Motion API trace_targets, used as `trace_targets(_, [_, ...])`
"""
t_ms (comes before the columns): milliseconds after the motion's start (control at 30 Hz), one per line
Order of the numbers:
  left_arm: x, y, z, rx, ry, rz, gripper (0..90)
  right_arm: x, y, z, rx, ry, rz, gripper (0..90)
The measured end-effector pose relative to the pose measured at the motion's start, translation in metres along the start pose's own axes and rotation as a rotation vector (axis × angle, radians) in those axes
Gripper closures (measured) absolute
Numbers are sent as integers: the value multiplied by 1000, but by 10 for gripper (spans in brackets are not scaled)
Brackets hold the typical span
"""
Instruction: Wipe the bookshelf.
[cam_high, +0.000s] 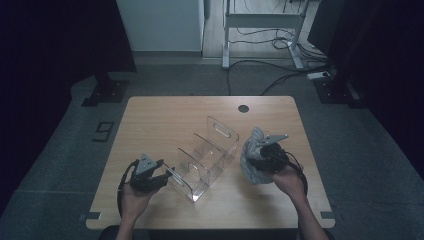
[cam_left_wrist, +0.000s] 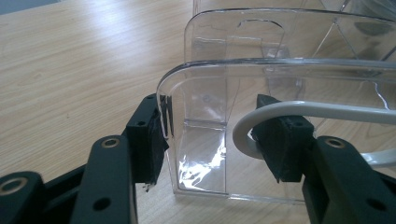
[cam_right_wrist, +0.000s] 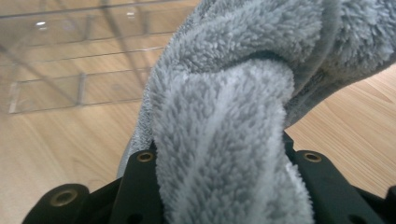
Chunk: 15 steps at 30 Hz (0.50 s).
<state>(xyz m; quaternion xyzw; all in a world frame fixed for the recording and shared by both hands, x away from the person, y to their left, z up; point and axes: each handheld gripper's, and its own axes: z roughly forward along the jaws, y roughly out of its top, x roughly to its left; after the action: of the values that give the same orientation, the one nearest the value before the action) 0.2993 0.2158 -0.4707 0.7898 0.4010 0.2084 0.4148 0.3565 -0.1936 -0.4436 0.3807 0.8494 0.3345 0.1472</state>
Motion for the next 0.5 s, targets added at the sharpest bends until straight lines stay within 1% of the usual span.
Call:
trace_targets(133, [0,-1,-2,0,-19,7,457,-10,-4,1,3,-4,34,604])
trace_targets(267, [0,-2,-4,3,-42,18,457,-17,-9,5,15,-1,59,599])
trace_targets(300, [0,-2,-4,3,-42,18,457,-17,-9,5,15,-1,59,599])
trace_targets(333, [0,-2,-4,3,-57,26,457,-20,-11,8,15,6,66,597])
trace_targets(500, [-1,-3,-5,1,-74,34,456,-23,-13,16,20,25,78,595])
